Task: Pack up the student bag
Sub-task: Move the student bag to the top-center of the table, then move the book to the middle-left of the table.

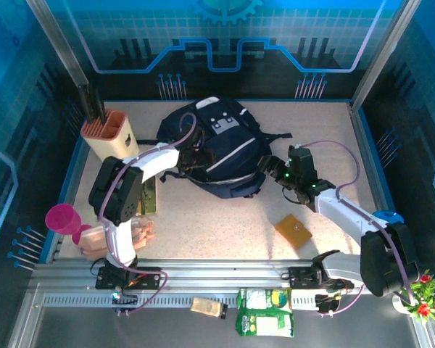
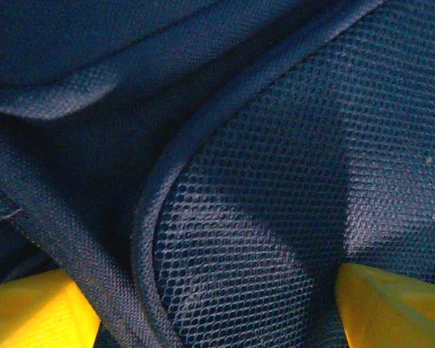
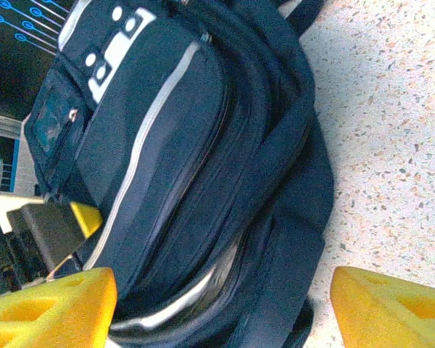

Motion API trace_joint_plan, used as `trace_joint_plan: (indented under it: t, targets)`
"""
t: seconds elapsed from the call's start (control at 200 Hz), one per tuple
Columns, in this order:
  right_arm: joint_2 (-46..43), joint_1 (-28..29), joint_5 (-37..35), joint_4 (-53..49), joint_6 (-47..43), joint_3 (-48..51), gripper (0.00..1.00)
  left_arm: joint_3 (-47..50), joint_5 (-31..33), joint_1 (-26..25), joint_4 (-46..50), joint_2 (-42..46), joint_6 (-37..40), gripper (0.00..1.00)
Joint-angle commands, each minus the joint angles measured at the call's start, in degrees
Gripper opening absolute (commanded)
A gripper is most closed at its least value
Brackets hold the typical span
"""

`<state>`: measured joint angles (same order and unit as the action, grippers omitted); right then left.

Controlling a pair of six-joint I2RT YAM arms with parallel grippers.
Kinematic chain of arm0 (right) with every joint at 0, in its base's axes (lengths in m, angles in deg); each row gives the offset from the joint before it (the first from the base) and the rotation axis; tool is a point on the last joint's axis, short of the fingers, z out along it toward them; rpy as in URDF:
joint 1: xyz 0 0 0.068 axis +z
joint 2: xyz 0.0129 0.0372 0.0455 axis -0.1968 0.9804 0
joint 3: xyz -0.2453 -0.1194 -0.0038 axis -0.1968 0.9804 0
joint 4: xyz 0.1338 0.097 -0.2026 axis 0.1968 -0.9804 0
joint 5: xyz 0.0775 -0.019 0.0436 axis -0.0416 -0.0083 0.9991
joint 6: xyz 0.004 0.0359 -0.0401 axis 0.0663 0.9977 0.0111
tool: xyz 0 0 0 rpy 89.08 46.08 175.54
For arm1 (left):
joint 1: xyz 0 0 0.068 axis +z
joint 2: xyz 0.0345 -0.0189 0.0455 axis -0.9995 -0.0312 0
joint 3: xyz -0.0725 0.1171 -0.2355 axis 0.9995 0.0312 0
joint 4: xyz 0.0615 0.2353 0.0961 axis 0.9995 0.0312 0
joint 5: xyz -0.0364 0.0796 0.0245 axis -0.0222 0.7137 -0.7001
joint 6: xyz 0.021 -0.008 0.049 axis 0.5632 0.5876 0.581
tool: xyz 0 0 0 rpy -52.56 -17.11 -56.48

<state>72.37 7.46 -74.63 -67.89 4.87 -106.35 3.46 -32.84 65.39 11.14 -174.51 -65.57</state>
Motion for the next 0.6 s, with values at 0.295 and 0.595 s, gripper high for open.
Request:
trace_joint_plan:
  t: [0.295, 0.595]
  targets:
    - [1.3, 1.2, -0.3, -1.9, -3.5, -3.7, 0.84, -4.4, 3.1, 0.2, 5.1, 5.4, 6.0, 0.86]
    - [6.1, 3.2, -0.4, -3.8, -6.5, -8.7, 0.93, 18.3, 12.2, 4.9, 6.8, 24.5, 1.1, 0.99]
